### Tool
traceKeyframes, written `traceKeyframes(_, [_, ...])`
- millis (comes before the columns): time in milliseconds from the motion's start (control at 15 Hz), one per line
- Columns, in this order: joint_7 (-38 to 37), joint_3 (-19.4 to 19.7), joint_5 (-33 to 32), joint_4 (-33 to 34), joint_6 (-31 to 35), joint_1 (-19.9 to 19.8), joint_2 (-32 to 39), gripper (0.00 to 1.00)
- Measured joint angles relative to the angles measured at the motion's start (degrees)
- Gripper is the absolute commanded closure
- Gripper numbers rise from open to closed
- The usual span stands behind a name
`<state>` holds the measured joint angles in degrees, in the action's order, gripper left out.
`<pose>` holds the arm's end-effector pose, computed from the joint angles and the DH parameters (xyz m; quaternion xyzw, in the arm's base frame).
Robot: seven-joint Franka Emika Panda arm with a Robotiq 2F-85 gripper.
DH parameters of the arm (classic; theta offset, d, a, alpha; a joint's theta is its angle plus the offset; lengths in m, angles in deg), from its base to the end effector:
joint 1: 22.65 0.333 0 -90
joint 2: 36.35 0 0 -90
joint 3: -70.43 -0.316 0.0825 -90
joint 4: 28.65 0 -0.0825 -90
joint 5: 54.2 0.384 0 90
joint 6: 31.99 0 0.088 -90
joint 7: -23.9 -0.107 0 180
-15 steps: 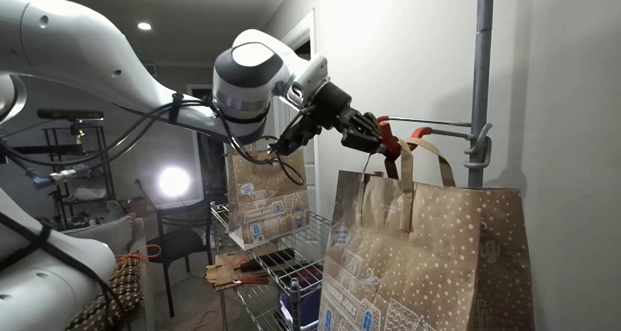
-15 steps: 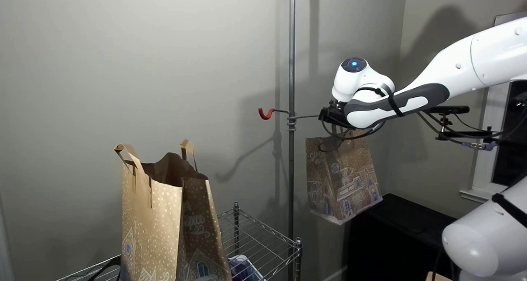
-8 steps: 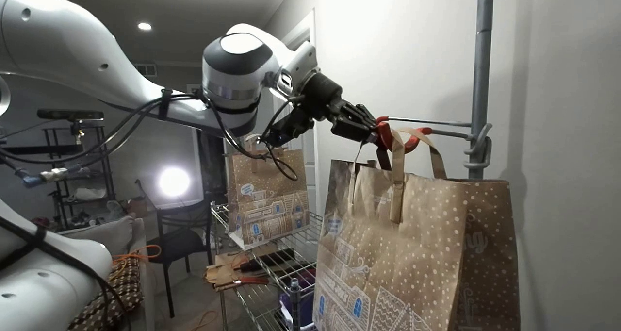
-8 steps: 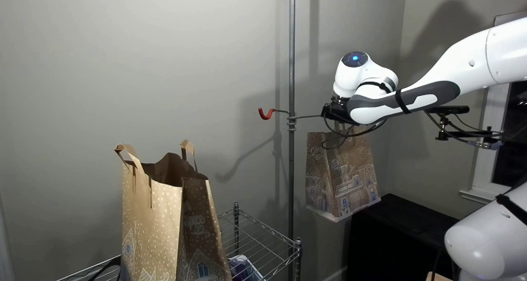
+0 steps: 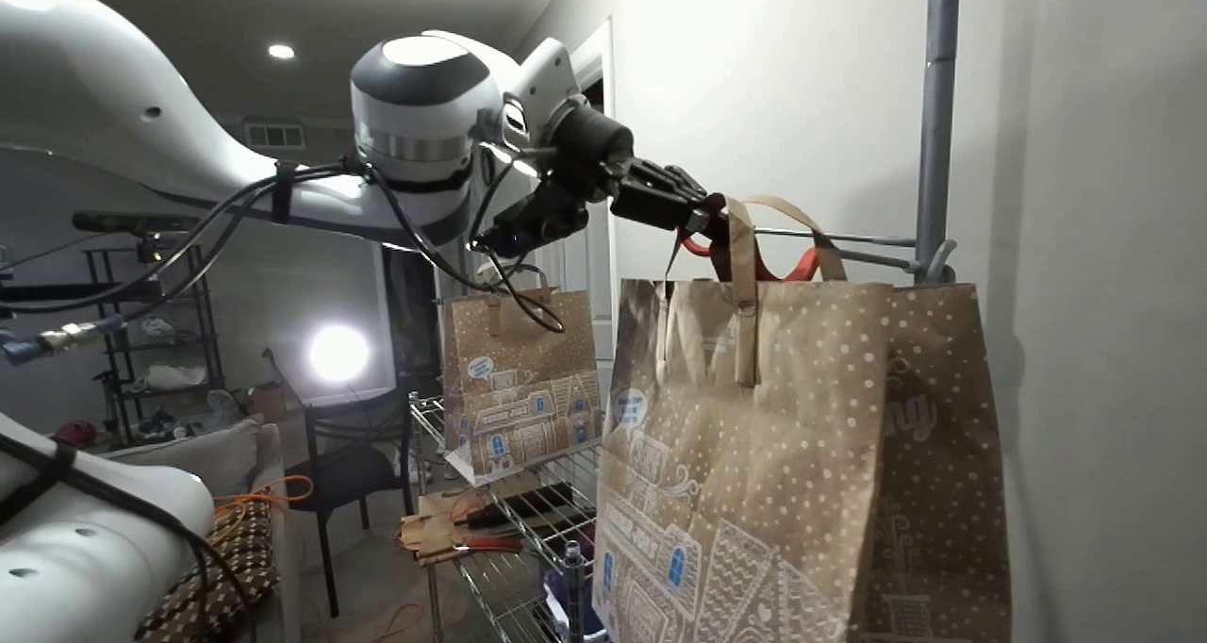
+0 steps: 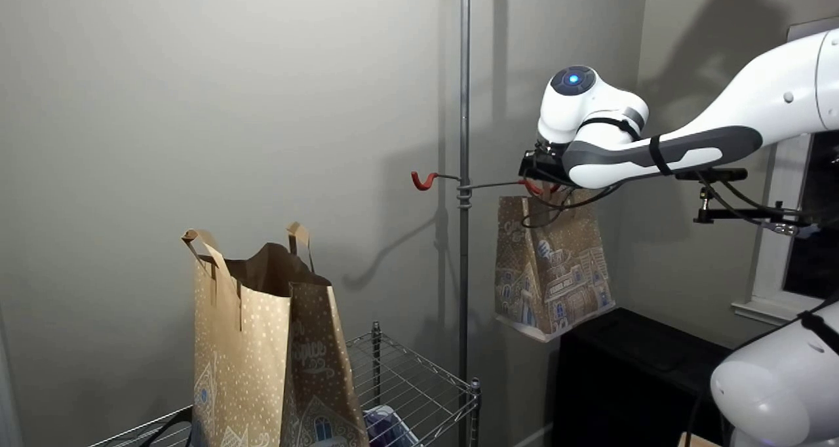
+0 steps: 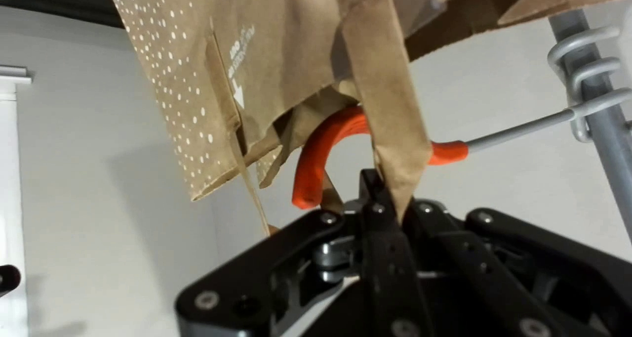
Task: Take the bags off of the hanger
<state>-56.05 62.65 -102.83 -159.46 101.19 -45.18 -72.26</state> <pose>0.3958 -0.1018 0.6615 0.6993 -0.5091 0.4625 0.1948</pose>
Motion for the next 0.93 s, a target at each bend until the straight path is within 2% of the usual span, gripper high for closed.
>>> traceKeyframes(467, [0.0, -0.2, 0.0, 0.0, -10.0, 6.4, -3.7, 0.96])
traceKeyframes(733, [0.0, -0.6, 0.8, -0.2, -10.6, 12.0, -5.0, 0.96])
traceKeyframes(933, [0.0, -2.3, 0.7, -0.1, -11.6, 15.0, -5.9, 0.96])
